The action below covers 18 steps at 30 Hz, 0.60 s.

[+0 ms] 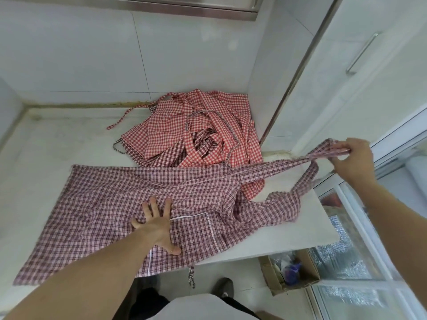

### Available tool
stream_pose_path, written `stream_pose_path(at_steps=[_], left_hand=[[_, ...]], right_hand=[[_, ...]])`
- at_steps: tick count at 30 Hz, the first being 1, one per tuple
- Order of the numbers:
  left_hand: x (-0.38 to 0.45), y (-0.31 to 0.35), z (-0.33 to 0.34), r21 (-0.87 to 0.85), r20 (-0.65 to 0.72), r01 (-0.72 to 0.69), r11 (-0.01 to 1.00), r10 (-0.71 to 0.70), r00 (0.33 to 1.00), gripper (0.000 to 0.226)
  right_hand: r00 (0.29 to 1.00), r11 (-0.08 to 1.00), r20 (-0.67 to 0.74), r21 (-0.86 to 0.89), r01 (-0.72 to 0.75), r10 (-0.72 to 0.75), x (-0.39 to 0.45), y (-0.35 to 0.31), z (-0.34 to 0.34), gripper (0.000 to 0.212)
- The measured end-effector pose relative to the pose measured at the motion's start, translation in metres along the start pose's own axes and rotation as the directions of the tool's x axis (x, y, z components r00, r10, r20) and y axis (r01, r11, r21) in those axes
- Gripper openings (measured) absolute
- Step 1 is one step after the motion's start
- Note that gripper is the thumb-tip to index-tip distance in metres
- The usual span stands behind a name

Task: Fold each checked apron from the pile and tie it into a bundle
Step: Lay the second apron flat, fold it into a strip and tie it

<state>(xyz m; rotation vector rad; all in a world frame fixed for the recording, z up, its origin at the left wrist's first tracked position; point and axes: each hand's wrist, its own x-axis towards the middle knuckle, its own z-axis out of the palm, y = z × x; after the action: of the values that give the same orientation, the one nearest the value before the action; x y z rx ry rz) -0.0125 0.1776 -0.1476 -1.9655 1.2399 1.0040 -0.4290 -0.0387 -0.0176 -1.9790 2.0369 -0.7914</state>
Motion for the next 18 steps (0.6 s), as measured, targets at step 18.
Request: stream_pose_path(at_steps=[18], left_hand=[[-0.001, 0.001, -0.004, 0.008, -0.012, 0.02, 1.0, -0.02, 1.0, 0.161]], right_hand=[[0.485, 0.978, 0.874, -0.071, 0.196, -0.034, -0.131, -0.12, 0.107, 0.054]])
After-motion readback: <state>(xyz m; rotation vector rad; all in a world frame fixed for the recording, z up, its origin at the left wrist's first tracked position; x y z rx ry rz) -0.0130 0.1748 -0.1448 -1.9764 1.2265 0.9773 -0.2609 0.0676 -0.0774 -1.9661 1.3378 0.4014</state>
